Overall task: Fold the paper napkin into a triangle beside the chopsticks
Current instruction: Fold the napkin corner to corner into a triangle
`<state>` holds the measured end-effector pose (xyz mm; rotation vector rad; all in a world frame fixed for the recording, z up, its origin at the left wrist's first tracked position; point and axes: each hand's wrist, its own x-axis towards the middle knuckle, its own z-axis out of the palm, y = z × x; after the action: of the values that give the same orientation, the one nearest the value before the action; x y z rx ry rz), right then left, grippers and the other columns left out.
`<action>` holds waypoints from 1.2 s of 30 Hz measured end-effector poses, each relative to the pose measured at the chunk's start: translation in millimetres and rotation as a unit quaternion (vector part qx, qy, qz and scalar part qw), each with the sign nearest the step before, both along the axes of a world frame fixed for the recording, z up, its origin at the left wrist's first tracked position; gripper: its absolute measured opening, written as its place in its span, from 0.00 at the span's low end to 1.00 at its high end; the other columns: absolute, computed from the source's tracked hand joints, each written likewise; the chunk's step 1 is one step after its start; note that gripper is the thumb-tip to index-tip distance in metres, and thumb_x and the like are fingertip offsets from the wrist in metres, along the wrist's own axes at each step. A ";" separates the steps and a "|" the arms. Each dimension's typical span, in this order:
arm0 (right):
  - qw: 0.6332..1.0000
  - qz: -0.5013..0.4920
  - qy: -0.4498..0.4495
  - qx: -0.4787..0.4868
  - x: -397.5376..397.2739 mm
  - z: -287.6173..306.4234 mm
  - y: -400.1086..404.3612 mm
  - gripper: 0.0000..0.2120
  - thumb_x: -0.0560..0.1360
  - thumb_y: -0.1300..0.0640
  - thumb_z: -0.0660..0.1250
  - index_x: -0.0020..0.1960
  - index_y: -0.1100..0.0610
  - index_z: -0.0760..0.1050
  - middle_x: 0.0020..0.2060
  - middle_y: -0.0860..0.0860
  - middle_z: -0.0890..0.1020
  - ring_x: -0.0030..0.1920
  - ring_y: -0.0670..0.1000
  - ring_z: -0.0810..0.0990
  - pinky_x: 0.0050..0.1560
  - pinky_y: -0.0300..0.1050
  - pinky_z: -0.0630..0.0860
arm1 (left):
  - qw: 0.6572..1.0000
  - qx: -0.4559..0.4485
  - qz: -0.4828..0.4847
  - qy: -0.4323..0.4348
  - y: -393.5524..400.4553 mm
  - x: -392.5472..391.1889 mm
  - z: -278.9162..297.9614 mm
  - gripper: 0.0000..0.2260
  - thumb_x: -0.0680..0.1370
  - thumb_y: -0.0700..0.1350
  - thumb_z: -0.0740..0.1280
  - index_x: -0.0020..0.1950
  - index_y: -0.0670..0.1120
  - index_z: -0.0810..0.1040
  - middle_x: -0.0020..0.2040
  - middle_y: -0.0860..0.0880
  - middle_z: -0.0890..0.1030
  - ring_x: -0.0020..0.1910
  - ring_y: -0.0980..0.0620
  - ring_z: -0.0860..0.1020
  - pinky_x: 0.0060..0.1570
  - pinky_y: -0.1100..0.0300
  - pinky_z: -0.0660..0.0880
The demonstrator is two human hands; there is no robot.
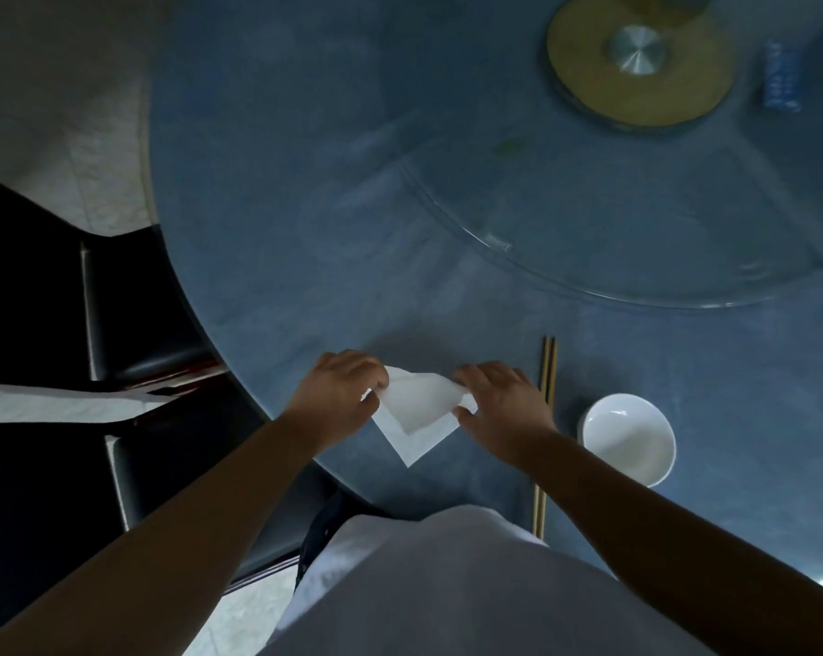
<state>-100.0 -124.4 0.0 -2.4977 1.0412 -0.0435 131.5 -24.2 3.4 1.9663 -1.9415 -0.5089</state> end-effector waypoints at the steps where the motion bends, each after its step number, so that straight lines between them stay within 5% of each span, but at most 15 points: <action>1: 1.000 -0.011 0.010 0.001 1.9 -1.0 -1.7 0.19 0.66 0.53 0.72 0.56 0.53 0.76 0.49 0.52 0.83 0.52 0.58 0.79 0.53 0.52 0.74 | 1.000 0.000 0.011 0.002 -0.4 0.0 -0.7 0.07 0.66 0.39 0.64 0.41 0.45 0.79 0.43 0.49 0.83 0.46 0.45 0.80 0.48 0.53 0.70; 8: 0.998 0.053 -0.010 -0.021 6.8 -3.6 -14.3 0.09 0.61 0.64 0.71 0.40 0.56 0.81 0.40 0.53 0.84 0.44 0.59 0.81 0.46 0.50 0.76 | 0.997 0.022 -0.071 -0.034 -4.3 5.4 -2.4 0.08 0.65 0.35 0.70 0.40 0.45 0.78 0.45 0.49 0.82 0.47 0.45 0.80 0.50 0.51 0.70; 15: 0.998 0.046 -0.011 -0.048 -8.6 -11.5 -6.7 0.11 0.61 0.62 0.71 0.43 0.55 0.80 0.43 0.52 0.84 0.44 0.57 0.81 0.44 0.49 0.76 | 0.988 0.030 -0.114 -0.098 31.4 -3.3 -12.4 0.08 0.69 0.46 0.70 0.47 0.48 0.80 0.53 0.50 0.81 0.53 0.47 0.79 0.52 0.49 0.71; 18: 0.999 0.034 0.007 -0.038 -11.7 -14.8 -2.3 0.14 0.64 0.58 0.74 0.49 0.56 0.80 0.46 0.52 0.84 0.47 0.58 0.81 0.47 0.51 0.76 | 0.991 0.059 -0.055 -0.106 41.6 -2.6 -17.0 0.15 0.69 0.51 0.69 0.54 0.48 0.78 0.59 0.48 0.79 0.58 0.45 0.76 0.54 0.48 0.68; 24: 0.998 -0.025 0.035 -0.049 -11.5 -18.8 -5.2 0.15 0.67 0.58 0.73 0.53 0.56 0.80 0.48 0.54 0.84 0.50 0.58 0.81 0.50 0.52 0.74 | 0.980 0.101 0.154 -0.071 28.2 9.4 -22.7 0.24 0.70 0.42 0.69 0.66 0.47 0.71 0.67 0.47 0.72 0.66 0.44 0.67 0.59 0.47 0.64; 33: 0.997 -0.028 0.065 -0.008 -16.1 -18.4 -20.0 0.08 0.70 0.54 0.71 0.47 0.56 0.81 0.42 0.55 0.83 0.47 0.59 0.79 0.47 0.52 0.75 | 0.988 0.065 0.086 -0.111 -1.8 32.0 -25.5 0.08 0.75 0.45 0.65 0.50 0.47 0.82 0.49 0.48 0.83 0.50 0.44 0.79 0.52 0.48 0.67; 36: 0.998 -0.033 0.053 0.007 -18.4 -18.6 -21.8 0.05 0.70 0.56 0.71 0.41 0.58 0.79 0.37 0.56 0.81 0.42 0.60 0.79 0.42 0.51 0.74 | 0.991 0.055 0.068 -0.106 -3.7 35.7 -23.4 0.14 0.75 0.47 0.57 0.43 0.46 0.83 0.42 0.47 0.83 0.43 0.43 0.80 0.47 0.48 0.70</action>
<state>-118.5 -146.2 -18.6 -2.4765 1.1614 0.0762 167.2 -28.0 -20.0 2.2862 -1.9189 -0.3919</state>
